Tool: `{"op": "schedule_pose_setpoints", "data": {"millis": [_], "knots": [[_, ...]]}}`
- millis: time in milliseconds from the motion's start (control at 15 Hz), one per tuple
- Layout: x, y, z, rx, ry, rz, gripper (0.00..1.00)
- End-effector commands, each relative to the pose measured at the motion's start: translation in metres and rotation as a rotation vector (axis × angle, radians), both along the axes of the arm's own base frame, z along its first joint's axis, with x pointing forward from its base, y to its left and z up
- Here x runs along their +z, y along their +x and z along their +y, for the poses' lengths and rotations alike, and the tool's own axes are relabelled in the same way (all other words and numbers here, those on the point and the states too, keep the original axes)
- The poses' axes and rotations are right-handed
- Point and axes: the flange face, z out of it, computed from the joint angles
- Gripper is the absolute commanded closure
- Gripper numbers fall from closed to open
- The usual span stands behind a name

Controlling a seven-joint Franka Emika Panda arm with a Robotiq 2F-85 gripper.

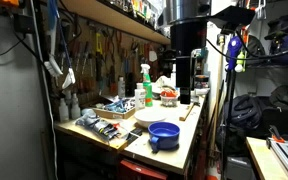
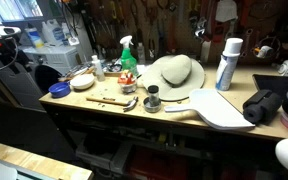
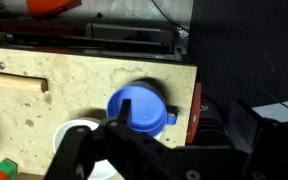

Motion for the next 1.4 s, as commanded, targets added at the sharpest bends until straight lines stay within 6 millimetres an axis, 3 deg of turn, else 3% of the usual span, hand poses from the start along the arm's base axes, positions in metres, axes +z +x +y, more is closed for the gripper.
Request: {"op": "schedule_pose_setpoints", "data": {"millis": [0,267,333,467,733,867,1000,1067,1133,1200,1333], "knots": [[0.0,0.0,0.0,0.0,0.0,0.001,0.0],[0.0,0.0,0.0,0.0,0.0,0.001,0.0],[0.008,0.01,-0.012,-0.029,0.011,-0.031,0.0],[0.026,0.036,-0.054,-0.055,0.022,-0.085,0.0],[0.052,0.076,-0.169,-0.151,-0.043,-0.093,0.0],[0.055,0.085,-0.235,-0.194,-0.097,-0.065,0.0],[0.046,0.089,-0.295,-0.261,-0.142,-0.022,0.0],[0.042,0.091,-0.314,-0.304,-0.133,-0.012,0.0],[0.039,0.094,-0.321,-0.327,-0.081,0.007,0.0],[0.046,0.084,-0.309,-0.3,-0.104,-0.043,0.0],[0.038,0.09,-0.327,-0.326,-0.095,-0.02,0.0]]}}
